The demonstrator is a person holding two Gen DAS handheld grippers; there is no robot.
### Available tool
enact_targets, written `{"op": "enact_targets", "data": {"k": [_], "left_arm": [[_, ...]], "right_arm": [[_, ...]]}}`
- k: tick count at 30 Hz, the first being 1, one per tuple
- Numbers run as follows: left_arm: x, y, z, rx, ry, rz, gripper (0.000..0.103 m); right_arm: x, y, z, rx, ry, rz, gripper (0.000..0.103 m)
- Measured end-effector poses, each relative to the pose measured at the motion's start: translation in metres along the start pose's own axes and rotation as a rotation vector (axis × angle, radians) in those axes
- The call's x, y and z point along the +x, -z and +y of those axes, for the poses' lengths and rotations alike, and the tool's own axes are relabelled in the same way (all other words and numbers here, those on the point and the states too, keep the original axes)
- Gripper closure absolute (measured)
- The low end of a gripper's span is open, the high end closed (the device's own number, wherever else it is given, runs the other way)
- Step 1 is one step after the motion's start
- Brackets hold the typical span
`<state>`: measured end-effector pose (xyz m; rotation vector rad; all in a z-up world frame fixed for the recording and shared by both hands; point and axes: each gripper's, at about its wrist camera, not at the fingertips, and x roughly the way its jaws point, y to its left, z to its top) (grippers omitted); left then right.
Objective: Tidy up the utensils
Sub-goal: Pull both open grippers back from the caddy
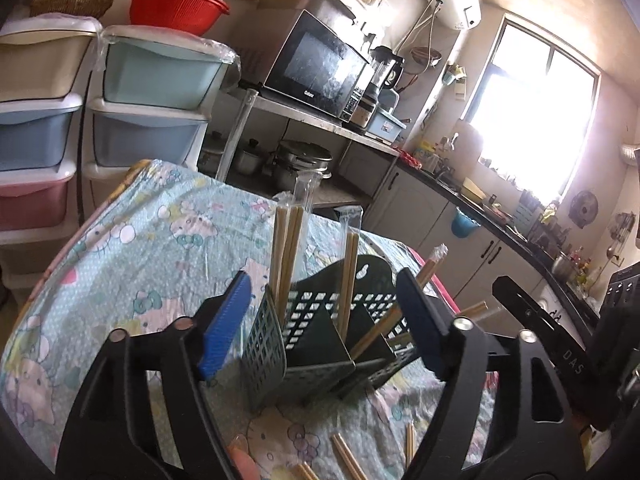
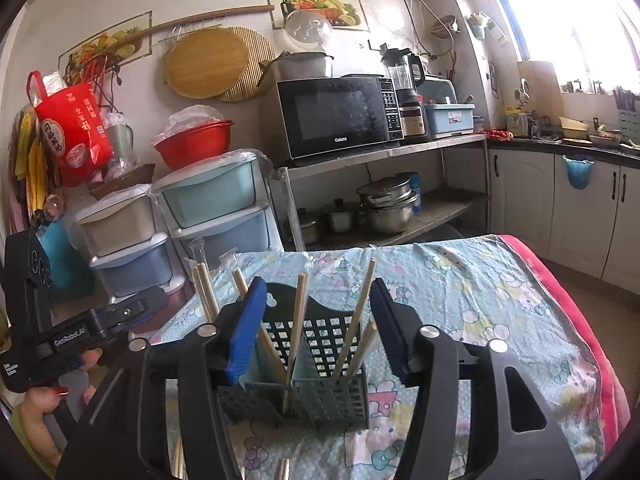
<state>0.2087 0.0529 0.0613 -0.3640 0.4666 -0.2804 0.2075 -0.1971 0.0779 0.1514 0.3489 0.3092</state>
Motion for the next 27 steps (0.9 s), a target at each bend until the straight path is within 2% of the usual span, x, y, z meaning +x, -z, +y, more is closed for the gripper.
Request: {"op": "enact_targets", "data": {"k": [6,12,27], "left_arm": [[-0.008,0.006,-0.003,0.006,0.004,0.015,0.011],[-0.016,0.010,-0.004,0.006,-0.003,0.022,0.011],[-0.035,0.025,-0.007,0.005,-0.034,0.035,0.011]], "right_arm": [[-0.009,0.004,-0.001,0.005,-0.005,0.002,0.041],[-0.018,0.004,-0.001,0.012,-0.012,-0.002,0.035],[-0.043,0.008,0.001,-0.016,-0.023,0.011,0.034]]}}
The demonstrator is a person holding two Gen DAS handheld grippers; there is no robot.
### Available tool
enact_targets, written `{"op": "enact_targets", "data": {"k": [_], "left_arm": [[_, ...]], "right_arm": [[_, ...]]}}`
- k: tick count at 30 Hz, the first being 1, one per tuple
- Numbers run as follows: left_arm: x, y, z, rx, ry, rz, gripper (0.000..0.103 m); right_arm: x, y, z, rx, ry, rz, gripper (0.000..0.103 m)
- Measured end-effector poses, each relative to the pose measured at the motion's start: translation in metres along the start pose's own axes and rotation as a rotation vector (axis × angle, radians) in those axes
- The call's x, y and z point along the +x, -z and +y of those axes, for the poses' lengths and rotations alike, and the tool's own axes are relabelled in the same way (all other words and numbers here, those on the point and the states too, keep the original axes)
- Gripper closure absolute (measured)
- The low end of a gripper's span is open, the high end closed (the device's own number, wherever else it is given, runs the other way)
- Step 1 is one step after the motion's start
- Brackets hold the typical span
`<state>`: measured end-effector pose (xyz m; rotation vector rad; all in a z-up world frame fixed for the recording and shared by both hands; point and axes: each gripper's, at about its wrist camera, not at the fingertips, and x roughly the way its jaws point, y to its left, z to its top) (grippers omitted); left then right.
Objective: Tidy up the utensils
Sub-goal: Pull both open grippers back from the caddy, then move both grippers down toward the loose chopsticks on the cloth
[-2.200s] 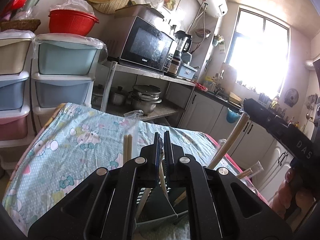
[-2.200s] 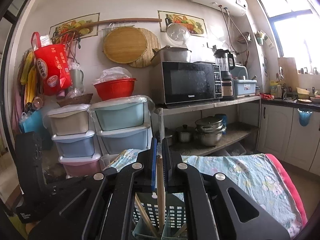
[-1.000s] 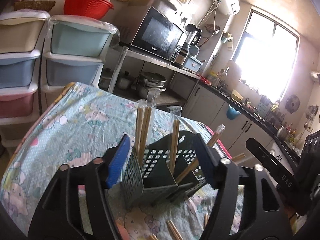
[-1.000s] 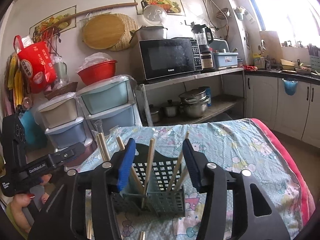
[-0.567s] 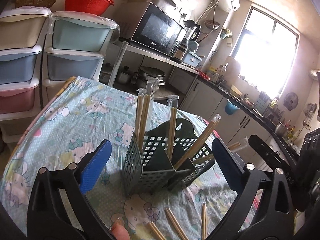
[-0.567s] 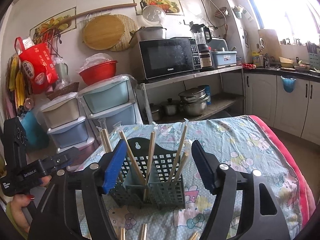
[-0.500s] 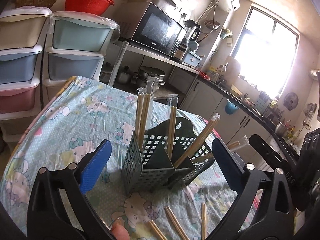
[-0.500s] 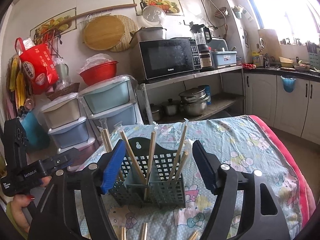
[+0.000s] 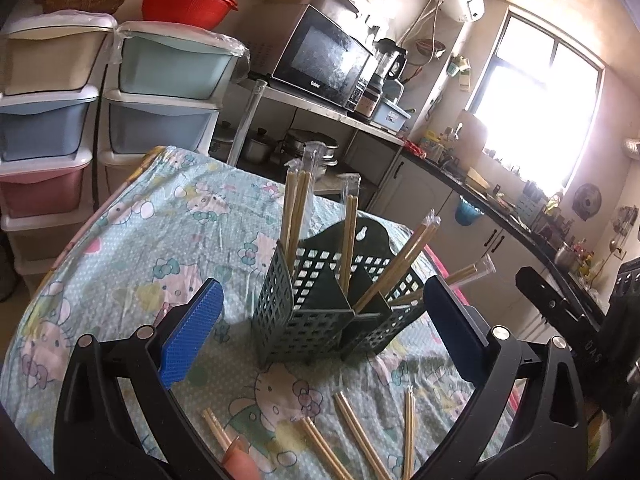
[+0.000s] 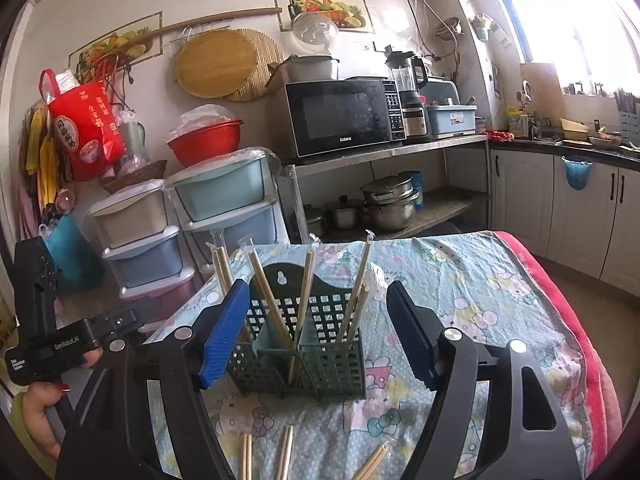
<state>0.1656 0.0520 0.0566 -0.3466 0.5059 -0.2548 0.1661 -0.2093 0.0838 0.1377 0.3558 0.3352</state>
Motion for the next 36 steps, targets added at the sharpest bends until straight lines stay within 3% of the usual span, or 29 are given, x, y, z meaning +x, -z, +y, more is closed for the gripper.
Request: {"op": "enact_targets", "data": {"k": [36], "left_arm": [[0.010,0.059,0.031,0.015,-0.122,0.180,0.011]], "right_arm": [[0.021,0.066,0.026,-0.106,-0.063,0.265,0.034]]}}
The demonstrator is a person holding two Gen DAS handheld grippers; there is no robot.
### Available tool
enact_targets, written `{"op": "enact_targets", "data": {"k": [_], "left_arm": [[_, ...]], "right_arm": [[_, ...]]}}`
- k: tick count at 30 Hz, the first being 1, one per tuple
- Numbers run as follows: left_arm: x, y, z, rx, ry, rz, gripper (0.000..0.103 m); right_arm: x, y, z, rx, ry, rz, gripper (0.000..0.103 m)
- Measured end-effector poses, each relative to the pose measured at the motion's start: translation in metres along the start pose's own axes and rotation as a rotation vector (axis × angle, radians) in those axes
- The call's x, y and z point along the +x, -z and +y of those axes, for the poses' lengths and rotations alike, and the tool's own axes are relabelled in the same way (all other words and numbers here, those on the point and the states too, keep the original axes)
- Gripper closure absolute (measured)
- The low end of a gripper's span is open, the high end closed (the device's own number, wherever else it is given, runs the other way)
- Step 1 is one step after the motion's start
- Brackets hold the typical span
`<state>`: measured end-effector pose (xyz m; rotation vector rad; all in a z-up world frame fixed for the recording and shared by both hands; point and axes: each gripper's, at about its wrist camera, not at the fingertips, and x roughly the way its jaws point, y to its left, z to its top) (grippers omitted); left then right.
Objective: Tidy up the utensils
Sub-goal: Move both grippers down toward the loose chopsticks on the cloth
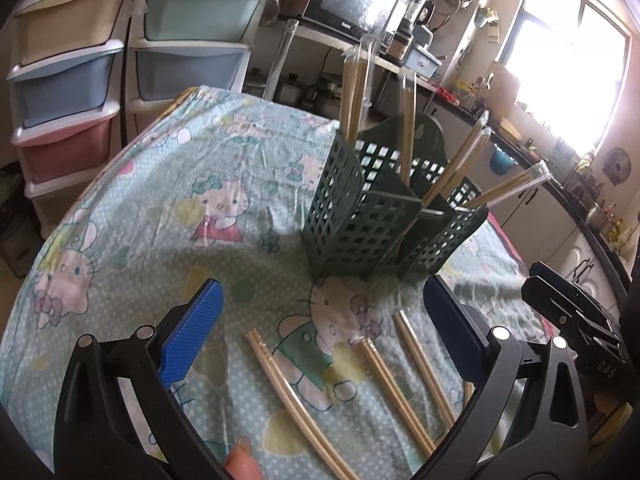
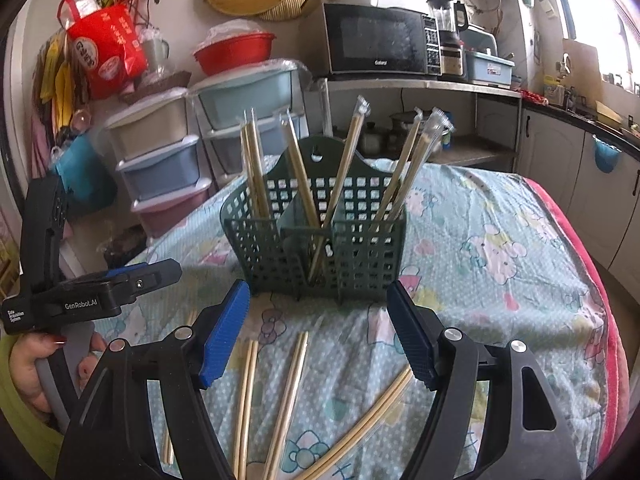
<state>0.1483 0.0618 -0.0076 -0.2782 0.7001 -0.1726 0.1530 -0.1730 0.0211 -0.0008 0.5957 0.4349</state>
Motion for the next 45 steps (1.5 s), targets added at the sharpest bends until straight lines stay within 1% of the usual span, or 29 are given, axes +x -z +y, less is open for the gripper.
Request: {"op": "enact_targets", "data": {"k": [10,14,18,20,22,23,24,25,27,33,37,42,45], "left_arm": [[0.011,0.016,0.014,-0.008,-0.034,0.049,0.011],[0.016,0.023,0.019,-0.007,-0.029,0.076,0.011],[0.022,0.030,0.020,-0.007,-0.022,0.107,0.011],[0.025,0.034,0.020,-0.002,-0.017,0.123,0.015],[0.027,0.036,0.019,0.000,-0.009,0.137,0.016],[0.028,0.038,0.018,0.000,-0.004,0.142,0.018],[0.029,0.039,0.018,0.000,0.003,0.148,0.021],[0.030,0.040,0.018,0.000,0.007,0.154,0.023],[0.032,0.042,0.018,-0.004,0.020,0.165,0.034],[0.043,0.042,0.027,-0.062,0.044,0.208,0.045],[0.050,0.039,0.034,-0.111,0.048,0.227,0.051],[0.057,0.032,0.040,-0.156,0.056,0.240,0.052],[0.062,0.029,0.039,-0.146,0.047,0.239,0.053]], "right_arm": [[0.029,0.013,0.005,-0.019,-0.008,0.099,0.034],[0.043,0.018,0.006,-0.031,0.002,0.149,0.036],[0.054,0.021,0.007,-0.034,0.005,0.181,0.038],[0.058,0.023,0.008,-0.038,0.005,0.197,0.041],[0.063,0.025,0.010,-0.048,0.006,0.213,0.044],[0.064,0.026,0.011,-0.050,0.007,0.218,0.047],[0.066,0.027,0.011,-0.051,0.008,0.222,0.050],[0.068,0.027,0.011,-0.050,0.004,0.228,0.051],[0.072,0.028,0.012,-0.053,0.004,0.239,0.056],[0.083,0.031,0.018,-0.068,-0.020,0.273,0.065],[0.096,0.032,0.023,-0.077,-0.026,0.309,0.067],[0.109,0.032,0.026,-0.067,-0.031,0.351,0.067],[0.117,0.030,0.027,-0.061,-0.035,0.373,0.067]]}}
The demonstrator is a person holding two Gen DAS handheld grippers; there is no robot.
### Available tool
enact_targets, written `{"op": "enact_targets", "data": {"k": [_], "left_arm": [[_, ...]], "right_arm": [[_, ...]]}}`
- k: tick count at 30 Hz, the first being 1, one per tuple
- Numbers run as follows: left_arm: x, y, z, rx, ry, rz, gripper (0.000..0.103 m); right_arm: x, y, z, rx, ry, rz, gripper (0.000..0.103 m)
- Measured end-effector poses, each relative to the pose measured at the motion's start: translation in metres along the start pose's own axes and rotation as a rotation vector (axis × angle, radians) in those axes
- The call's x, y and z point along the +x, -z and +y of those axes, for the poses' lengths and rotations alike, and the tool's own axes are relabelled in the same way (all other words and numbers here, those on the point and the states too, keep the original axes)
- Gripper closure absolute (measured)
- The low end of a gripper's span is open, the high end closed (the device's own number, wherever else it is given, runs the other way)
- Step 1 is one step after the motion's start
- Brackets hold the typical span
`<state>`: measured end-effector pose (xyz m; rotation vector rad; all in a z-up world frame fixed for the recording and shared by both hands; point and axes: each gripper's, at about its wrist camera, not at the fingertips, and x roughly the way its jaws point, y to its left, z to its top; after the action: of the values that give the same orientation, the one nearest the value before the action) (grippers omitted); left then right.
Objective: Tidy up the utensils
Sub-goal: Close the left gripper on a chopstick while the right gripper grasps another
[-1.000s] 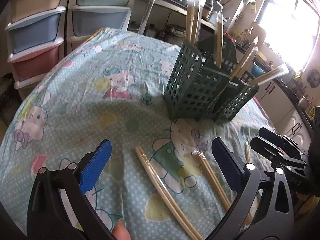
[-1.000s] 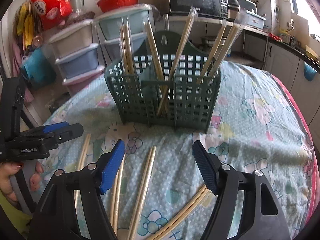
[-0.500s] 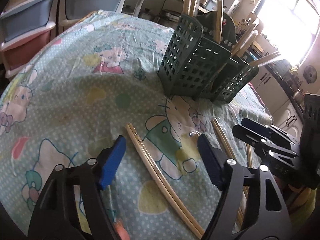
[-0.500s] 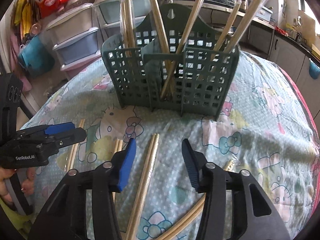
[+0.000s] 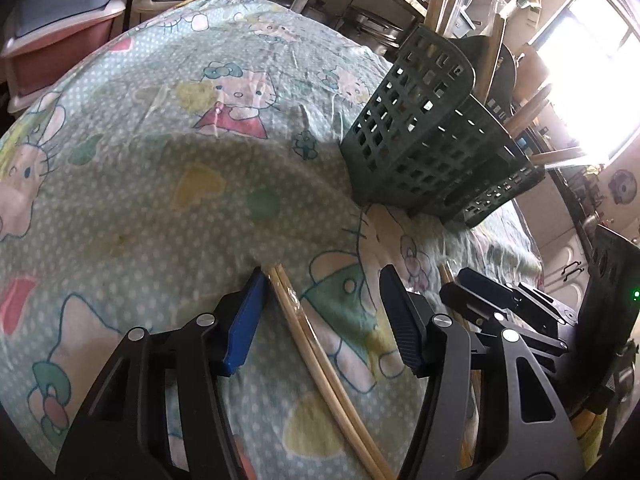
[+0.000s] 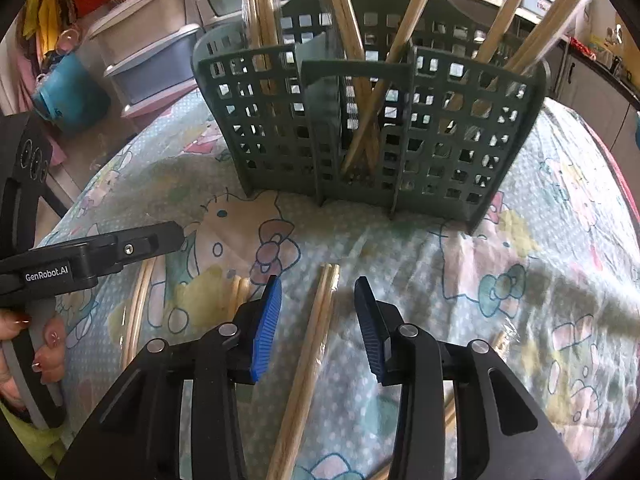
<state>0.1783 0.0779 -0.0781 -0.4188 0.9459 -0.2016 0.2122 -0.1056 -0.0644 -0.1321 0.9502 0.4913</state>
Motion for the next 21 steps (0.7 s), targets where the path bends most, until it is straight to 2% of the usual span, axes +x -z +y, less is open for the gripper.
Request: {"op": "enact_targets", "data": {"k": [4,6,10,18,21], "left_arm": [[0.004,-0.005,0.002,0.011,-0.025,-0.009,0.065],[0.005,-0.007,0.005,0.009,-0.041,-0.013,0.078],[0.005,-0.008,0.013,0.008,-0.068,-0.019,0.093],[0.002,-0.006,0.016,0.010,-0.058,-0.020,0.097],[-0.002,-0.005,0.015,0.008,-0.047,-0.024,0.099]], "right_arm": [[0.011,-0.010,0.003,0.008,0.001,0.026,0.067],[0.015,-0.014,0.003,0.016,0.000,0.038,0.069],[0.023,-0.020,0.004,0.015,0.012,0.055,0.074],[0.017,-0.012,-0.004,0.042,-0.003,0.030,0.093],[0.007,-0.008,-0.008,0.055,-0.018,0.013,0.095]]}}
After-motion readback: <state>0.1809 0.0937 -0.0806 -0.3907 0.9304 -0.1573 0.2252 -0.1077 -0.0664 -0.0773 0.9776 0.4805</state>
